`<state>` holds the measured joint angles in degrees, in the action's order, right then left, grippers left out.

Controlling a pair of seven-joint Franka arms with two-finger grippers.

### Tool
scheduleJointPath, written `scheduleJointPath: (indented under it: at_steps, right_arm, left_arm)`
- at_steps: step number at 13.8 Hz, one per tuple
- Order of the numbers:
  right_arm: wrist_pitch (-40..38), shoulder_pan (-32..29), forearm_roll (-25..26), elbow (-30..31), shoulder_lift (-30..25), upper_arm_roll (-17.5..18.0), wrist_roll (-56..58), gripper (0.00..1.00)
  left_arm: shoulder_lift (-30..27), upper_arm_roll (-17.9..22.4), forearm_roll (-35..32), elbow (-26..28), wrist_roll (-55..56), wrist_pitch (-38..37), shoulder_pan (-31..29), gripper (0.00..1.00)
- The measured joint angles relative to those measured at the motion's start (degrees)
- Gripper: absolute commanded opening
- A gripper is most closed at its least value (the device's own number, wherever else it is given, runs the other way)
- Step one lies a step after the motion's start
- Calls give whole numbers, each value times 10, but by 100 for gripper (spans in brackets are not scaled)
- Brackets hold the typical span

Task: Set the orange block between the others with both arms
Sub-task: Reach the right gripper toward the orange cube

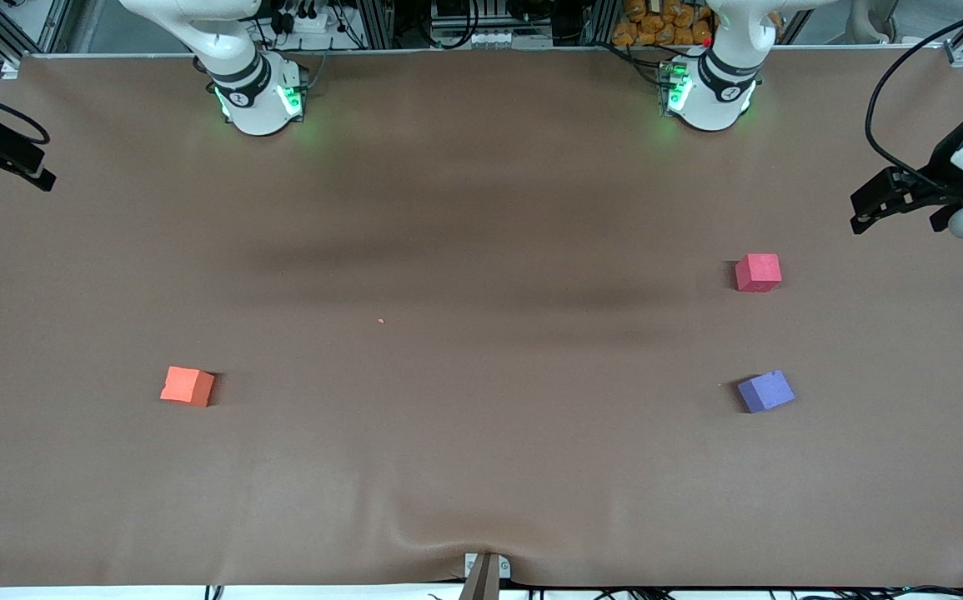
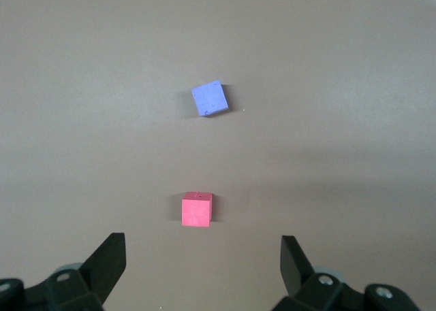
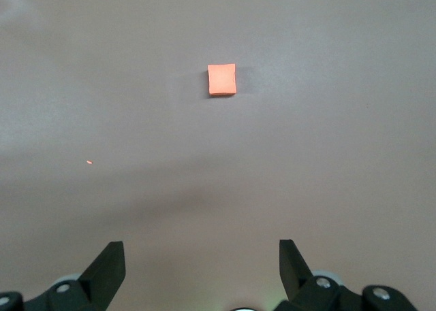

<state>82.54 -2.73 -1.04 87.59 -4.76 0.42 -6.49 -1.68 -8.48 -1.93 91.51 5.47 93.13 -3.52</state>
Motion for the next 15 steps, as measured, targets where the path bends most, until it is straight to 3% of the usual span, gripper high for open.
scheduleJointPath:
  at_steps: [6,10,15]
  right_arm:
    - [-3,21,0,1,13,1,0,100]
    - [22,90,1,1,79,3,-7,100]
    - [67,118,0,-1,142,4,-6,100]
  left_arm:
    - [0,2,0,0,-4,-2,-2,100]
    - [4,4,0,0,-11,-3,-3,100]
    - [5,8,0,0,-11,-4,-3,100]
